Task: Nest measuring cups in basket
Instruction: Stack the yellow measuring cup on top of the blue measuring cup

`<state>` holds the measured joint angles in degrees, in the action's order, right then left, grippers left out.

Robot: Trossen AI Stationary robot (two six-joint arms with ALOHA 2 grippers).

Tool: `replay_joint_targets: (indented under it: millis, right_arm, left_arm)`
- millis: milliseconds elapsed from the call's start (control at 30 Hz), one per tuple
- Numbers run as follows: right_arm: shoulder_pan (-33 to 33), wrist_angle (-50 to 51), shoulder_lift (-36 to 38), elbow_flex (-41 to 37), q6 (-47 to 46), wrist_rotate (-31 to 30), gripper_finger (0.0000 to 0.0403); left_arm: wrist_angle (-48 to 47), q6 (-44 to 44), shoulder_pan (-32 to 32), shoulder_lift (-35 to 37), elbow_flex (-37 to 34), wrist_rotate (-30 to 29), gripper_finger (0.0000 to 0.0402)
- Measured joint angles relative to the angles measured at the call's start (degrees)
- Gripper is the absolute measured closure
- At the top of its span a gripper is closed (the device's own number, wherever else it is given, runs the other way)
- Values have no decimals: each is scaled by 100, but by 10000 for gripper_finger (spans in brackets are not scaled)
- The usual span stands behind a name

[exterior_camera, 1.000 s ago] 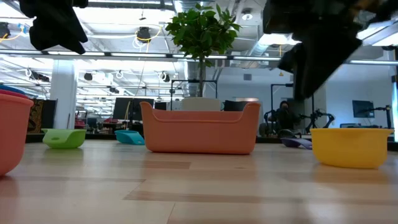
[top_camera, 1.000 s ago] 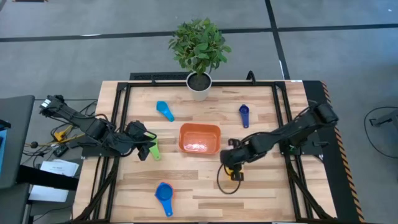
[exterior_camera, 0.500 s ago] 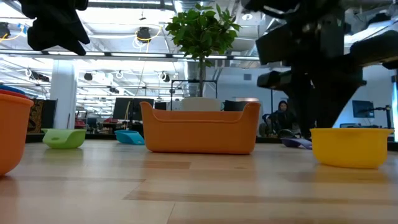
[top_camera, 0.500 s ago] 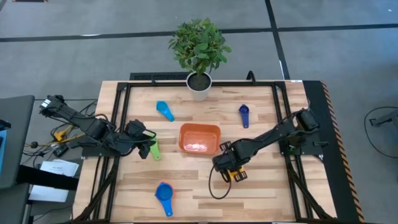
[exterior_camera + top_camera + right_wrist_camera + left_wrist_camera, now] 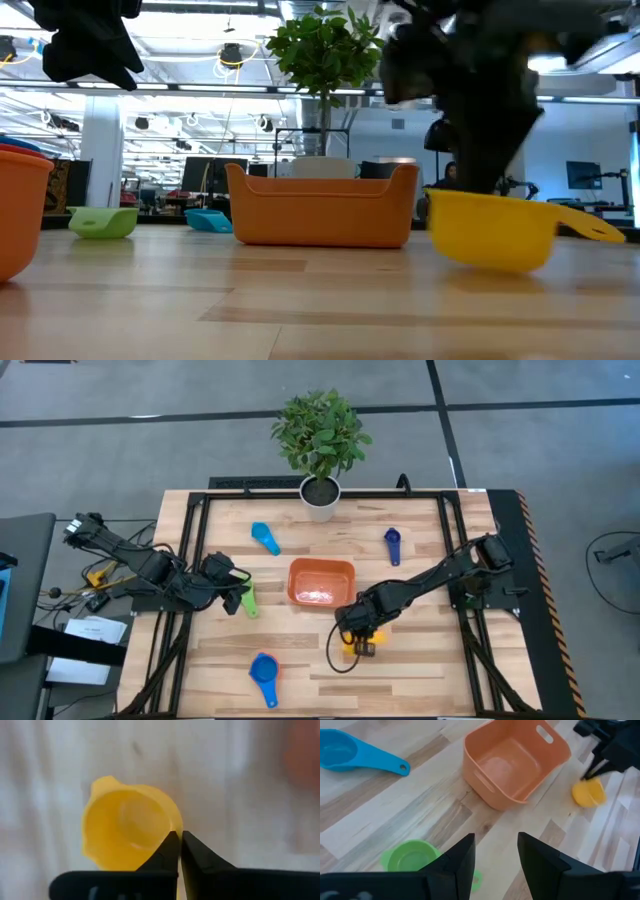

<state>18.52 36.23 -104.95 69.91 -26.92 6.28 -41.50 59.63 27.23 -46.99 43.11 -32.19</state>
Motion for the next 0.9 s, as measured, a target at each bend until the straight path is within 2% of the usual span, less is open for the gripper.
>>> replay_joint_targets:
  millis: [100,233,400,700,900]
  right_arm:
    - [87,-754,-41,0,-867,121,374]
    - [188,-2158,-41,0,-1904,93,394]
    - [276,-3365,-39,0,-3016,-548,392]
    - [407,-3483,-39,438,-4569,-1836,398]
    - [486,-2895,-39,994,-5327,-2631,399]
  left_arm:
    - [0,-85,1,-2,0,-17,265]
    - [-4,-150,0,-1,0,-37,265]
    - [-4,-152,-1,-1,0,-27,265]
    - [-28,-206,1,0,0,32,265]
    - [-26,-423,0,0,0,38,265]
